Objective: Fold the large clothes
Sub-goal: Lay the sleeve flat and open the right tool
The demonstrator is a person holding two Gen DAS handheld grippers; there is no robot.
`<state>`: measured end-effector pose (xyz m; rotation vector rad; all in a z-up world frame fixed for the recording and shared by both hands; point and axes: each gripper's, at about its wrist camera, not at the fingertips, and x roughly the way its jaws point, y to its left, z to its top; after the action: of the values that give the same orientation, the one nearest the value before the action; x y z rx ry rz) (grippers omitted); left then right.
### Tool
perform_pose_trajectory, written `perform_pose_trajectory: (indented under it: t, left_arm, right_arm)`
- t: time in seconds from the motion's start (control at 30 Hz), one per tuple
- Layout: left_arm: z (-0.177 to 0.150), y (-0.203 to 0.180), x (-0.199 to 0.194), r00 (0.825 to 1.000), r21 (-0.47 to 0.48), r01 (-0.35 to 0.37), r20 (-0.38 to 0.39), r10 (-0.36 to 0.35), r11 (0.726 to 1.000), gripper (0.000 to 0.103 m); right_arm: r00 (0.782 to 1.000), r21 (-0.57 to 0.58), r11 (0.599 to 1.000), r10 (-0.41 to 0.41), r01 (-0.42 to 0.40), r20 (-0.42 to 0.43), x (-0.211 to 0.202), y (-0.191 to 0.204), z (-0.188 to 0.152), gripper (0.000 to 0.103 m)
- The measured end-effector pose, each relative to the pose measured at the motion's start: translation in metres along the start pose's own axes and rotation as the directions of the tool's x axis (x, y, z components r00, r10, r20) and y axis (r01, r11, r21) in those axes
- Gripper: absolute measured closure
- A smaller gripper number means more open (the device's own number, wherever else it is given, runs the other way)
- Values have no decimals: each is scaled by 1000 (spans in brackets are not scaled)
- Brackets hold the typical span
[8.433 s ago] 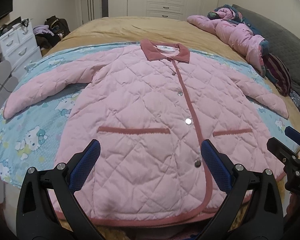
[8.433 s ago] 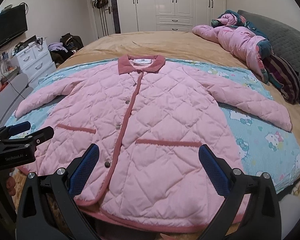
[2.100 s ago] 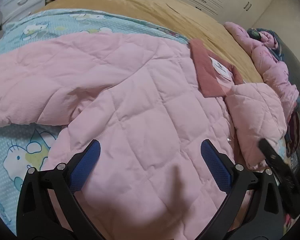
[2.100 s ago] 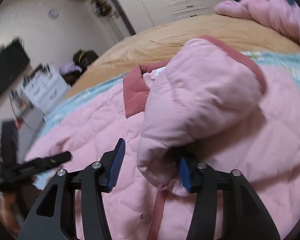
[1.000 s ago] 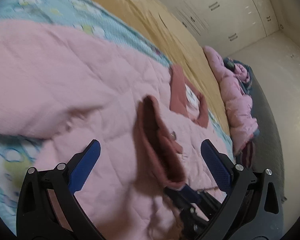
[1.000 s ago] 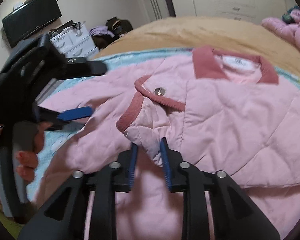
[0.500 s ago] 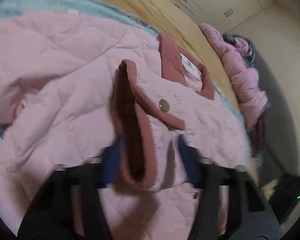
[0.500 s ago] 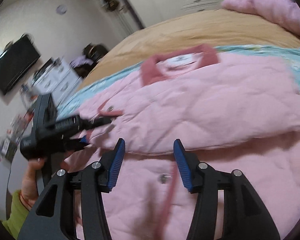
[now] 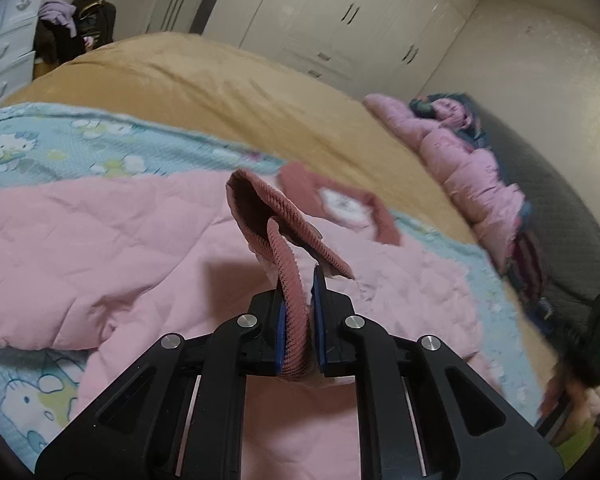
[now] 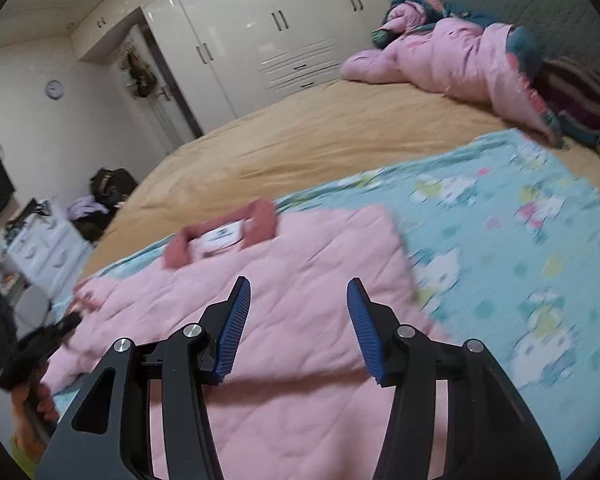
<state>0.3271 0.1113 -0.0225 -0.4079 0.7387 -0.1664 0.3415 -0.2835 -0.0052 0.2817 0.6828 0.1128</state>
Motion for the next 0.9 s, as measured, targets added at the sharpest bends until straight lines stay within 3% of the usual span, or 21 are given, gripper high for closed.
perform_pose_trajectory:
  t: [0.13, 0.23, 0.37, 0.5, 0.8, 0.9]
  left_arm:
    - [-11, 19, 22, 996, -49, -55, -69, 51, 997, 98]
    - [-15, 23, 27, 993, -34, -89, -80, 86, 995, 98]
    - [-19, 25, 29, 989, -16, -114, -99, 112, 993, 98]
    - [-23, 31, 36, 985, -24, -119, -125, 115, 993, 98]
    - [-29, 38, 47, 982, -46, -112, -156, 103, 993, 94]
    - [-24, 33, 35, 983, -35, -126, -137, 120, 991, 85]
  right_arm:
    - [997, -32, 999, -30, 27, -72, 34, -5, 6, 53]
    - [988, -48, 999, -20, 13, -153, 68, 1, 2, 53]
    - [965, -108, 991, -109, 85, -239, 101, 2, -10, 48]
    - [938, -51, 992, -122, 112, -325, 128, -21, -27, 45]
    - [937, -55, 991, -135, 124, -322, 139, -27, -39, 46]
    - [943, -42, 992, -123, 115, -309, 121, -18, -34, 44]
